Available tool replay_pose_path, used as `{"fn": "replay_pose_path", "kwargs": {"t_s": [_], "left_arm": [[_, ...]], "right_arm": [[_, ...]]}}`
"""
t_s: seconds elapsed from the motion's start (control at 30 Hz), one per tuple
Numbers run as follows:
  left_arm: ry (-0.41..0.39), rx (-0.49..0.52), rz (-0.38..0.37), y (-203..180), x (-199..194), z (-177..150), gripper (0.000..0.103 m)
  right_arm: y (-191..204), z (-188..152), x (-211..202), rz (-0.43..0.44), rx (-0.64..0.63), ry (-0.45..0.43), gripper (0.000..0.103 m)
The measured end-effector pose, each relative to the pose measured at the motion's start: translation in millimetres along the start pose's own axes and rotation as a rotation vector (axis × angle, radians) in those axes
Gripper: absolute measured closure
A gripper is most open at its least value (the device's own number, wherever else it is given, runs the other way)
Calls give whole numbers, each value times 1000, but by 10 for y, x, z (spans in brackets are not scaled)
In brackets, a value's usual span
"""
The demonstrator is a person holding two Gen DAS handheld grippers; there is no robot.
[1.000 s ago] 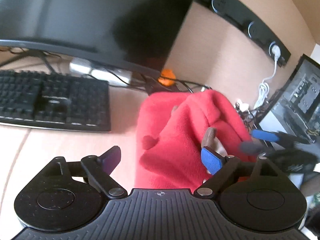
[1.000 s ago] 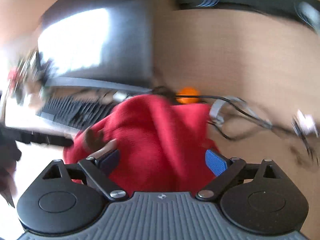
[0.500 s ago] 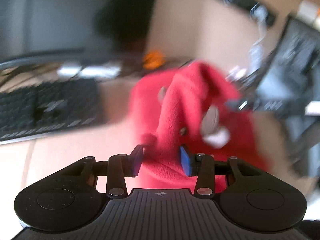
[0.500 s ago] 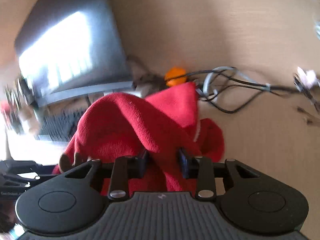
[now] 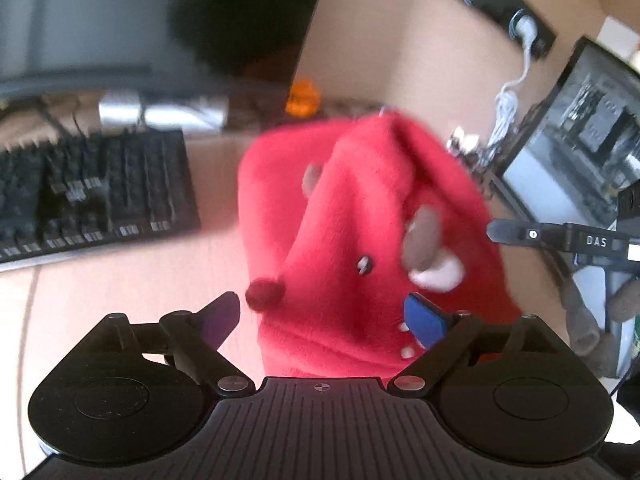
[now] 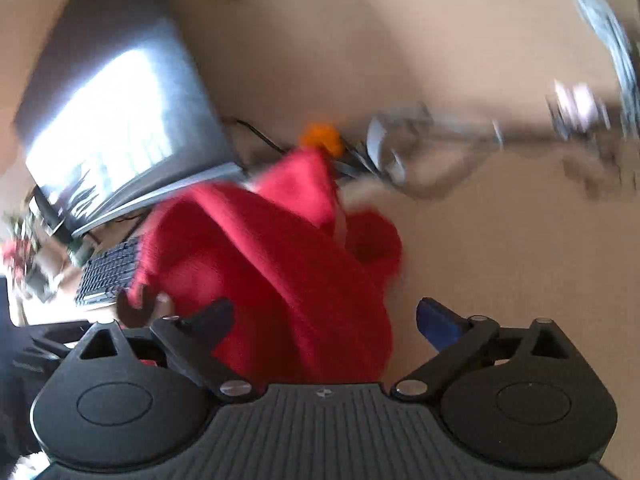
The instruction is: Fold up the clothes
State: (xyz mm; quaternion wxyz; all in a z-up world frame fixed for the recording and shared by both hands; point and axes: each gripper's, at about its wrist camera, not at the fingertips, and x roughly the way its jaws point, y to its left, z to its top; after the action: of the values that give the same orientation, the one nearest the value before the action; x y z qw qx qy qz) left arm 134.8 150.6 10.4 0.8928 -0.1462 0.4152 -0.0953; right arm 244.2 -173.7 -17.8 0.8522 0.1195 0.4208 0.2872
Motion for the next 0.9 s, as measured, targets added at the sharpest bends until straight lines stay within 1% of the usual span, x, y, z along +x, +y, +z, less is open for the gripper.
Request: {"fn": "replay_pose_path", "kwargs": {"t_s": [0.07,0.1,0.2,0.27,0.33,0.4,0.5,0.6,0.67,0.77,0.87,0.9], "left_arm": [[49,-30,-25,54,172,2,10],[67,-46,-43,74,245,3,10],[76,-53,-86,23,367,47,9],[77,-20,-82,-77,443,98,9],[81,17,-114,-250,537,155,9],[86,53,-145,-424,632,213,9],[93,108,-192,-685,773,300,9],[99,166,-234,-944,906,384,9],[97,228,-228,-1096,917,418,11],[33,294,-203,-1171,713,496,10],[-32,268,-236,-1127,542,633,10],[-43,251,-242,-1115,555,672,10]], "right_arm": [[-126,-89,127,37,86,49,5],[-169,-139,169,71,131,65,4],[-197,-238,269,190,223,120,2],[-158,-272,260,193,207,118,0],[-141,-236,177,197,185,97,0],[-227,-184,38,189,198,66,0],[-464,-132,-208,149,236,19,0],[-719,-110,-403,69,250,9,0],[-785,-69,-537,7,197,-5,0],[-772,49,-874,-87,42,-74,0],[-703,161,-1061,-190,-96,-144,0],[-673,213,-1032,-230,-137,-167,0]]}}
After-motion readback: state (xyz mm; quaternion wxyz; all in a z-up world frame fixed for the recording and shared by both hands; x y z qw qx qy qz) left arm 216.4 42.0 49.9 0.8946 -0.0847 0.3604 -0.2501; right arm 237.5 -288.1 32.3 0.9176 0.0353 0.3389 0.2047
